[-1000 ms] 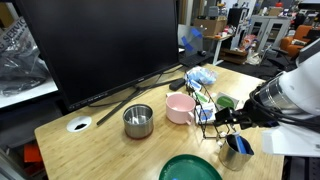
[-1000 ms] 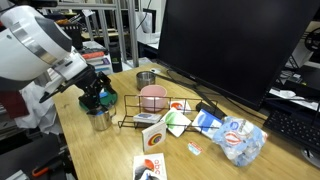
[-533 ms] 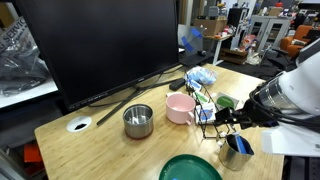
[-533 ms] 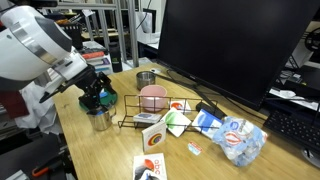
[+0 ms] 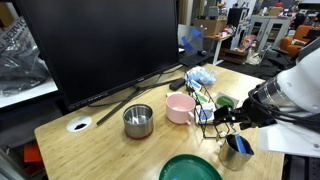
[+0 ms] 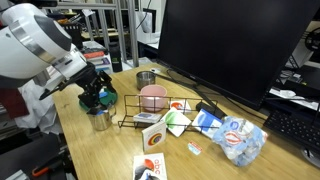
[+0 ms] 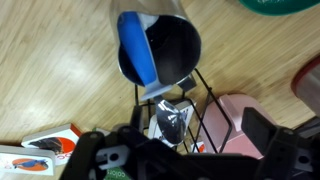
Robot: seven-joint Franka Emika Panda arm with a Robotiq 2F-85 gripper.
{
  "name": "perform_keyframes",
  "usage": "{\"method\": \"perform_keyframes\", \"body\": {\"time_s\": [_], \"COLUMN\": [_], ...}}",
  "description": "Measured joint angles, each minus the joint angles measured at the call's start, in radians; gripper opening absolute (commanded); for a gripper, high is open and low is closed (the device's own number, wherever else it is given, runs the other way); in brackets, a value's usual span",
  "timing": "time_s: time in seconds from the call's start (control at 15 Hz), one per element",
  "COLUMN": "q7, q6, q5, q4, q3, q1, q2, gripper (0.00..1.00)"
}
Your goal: Take one spoon on the plate and put it in the silver jar
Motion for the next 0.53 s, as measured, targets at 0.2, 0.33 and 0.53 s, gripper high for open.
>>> {"method": "perform_keyframes", "body": {"time_s": [0.2,0.33,0.53], "q7": [-0.045,-0.087,-0.159], "q6": [-0.008,-0.026,-0.027], "q5": [0.030,0.062,0.097], "q4": [0.005,0.009,0.014], "q3": [-0.055,-0.110,-0.187], "q1": [-0.019,-0.039,-0.068], "q2": [-0.004,-0.006,-0.013], "gripper": [1.00,1.00,1.00]}}
